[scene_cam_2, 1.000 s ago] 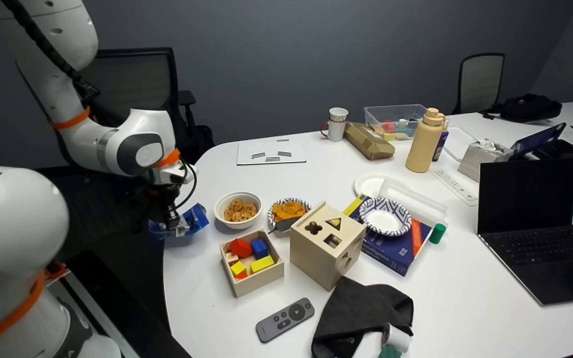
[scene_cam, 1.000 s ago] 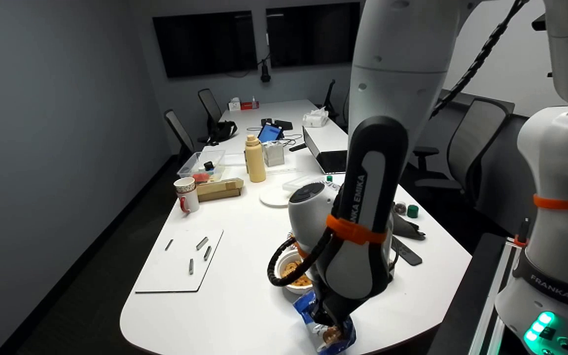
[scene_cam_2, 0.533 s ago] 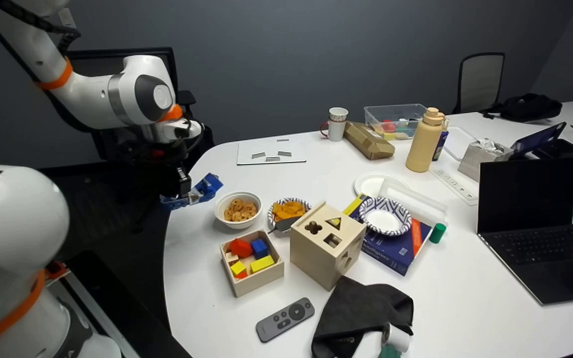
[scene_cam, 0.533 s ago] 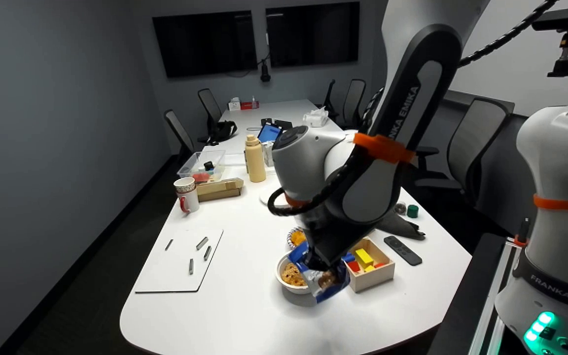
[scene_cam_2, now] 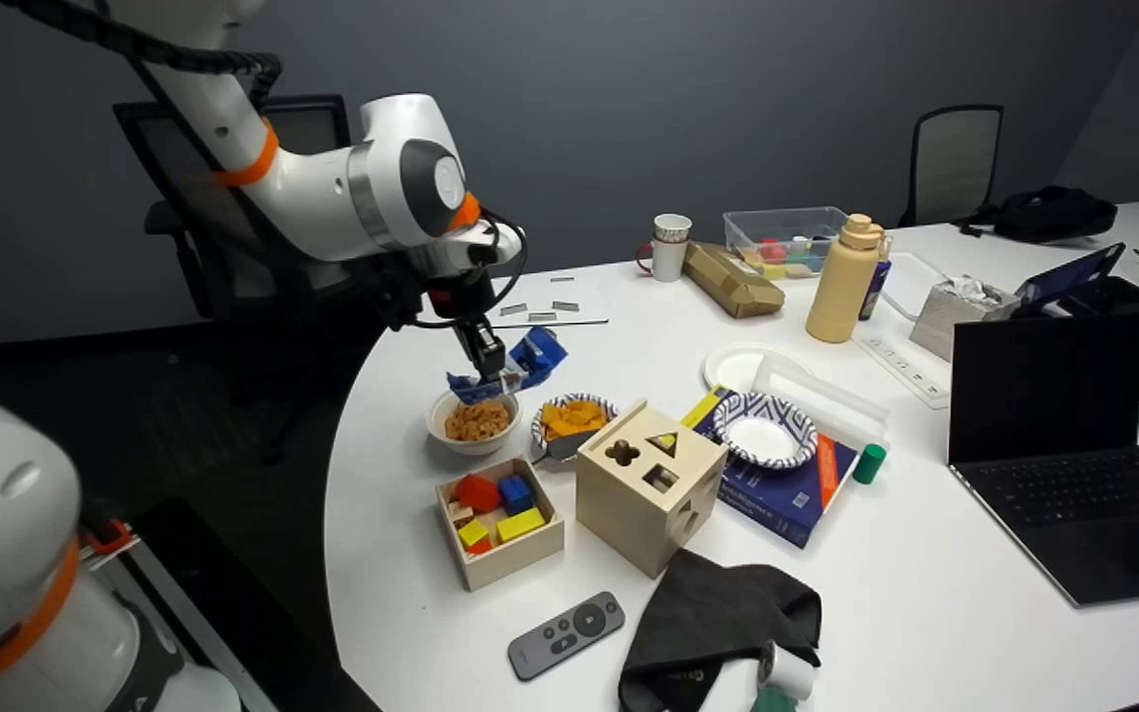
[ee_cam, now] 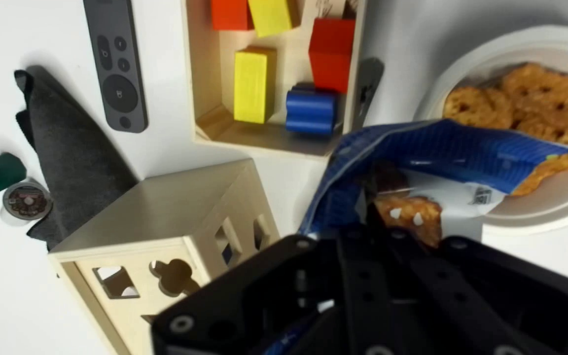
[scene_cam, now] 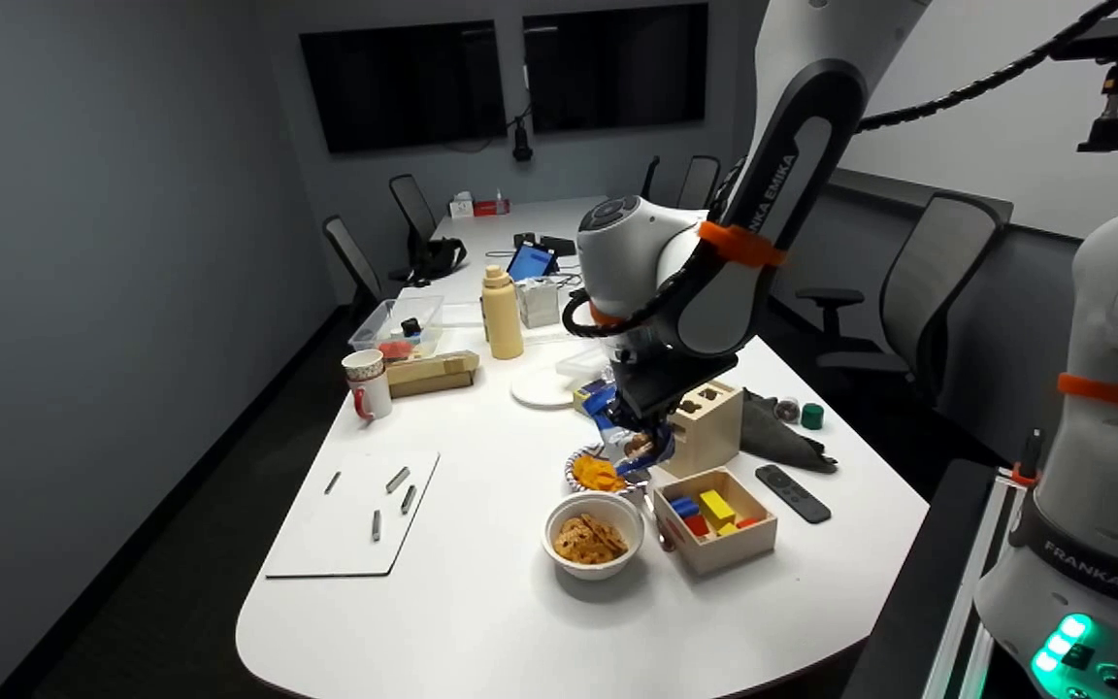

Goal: Put the blue wrapper on the white plate

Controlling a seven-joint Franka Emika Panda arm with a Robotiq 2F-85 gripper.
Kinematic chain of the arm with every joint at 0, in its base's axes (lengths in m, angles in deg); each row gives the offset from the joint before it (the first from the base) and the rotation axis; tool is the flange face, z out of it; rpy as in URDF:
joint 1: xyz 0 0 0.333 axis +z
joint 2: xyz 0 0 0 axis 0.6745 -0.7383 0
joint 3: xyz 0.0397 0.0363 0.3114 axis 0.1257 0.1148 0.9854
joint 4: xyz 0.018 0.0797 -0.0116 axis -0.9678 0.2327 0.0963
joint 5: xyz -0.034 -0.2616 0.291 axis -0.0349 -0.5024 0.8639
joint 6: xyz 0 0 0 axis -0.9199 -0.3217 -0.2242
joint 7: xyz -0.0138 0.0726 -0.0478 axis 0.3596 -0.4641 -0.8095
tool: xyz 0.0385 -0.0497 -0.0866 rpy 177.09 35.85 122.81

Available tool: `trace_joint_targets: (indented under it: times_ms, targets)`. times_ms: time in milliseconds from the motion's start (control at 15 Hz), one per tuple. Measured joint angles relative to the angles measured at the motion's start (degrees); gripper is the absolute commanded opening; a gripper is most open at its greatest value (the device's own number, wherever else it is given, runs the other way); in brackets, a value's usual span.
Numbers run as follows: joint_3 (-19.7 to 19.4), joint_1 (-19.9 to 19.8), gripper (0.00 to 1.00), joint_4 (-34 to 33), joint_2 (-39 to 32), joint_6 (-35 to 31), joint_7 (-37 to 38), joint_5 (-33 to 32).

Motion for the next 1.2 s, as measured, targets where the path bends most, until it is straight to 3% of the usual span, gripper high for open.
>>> trace_joint_targets:
  times_ms: [133, 333, 800, 1200]
  targets:
    - [0.6, -4.2, 0.01, -2.5, -2.9, -2.7, -0.1, -0.6]
    - [0.3, -7.3, 0.01, -7.8, -7.7, -5.5, -0.1, -1.0]
    - [-4.5, -8.6, 0.01, -20.8, -17.5, -8.6, 0.4, -0.1]
    - [-8.1, -11.4, 0.01, -29.0, -26.8, -15.5, 0.7, 8.6]
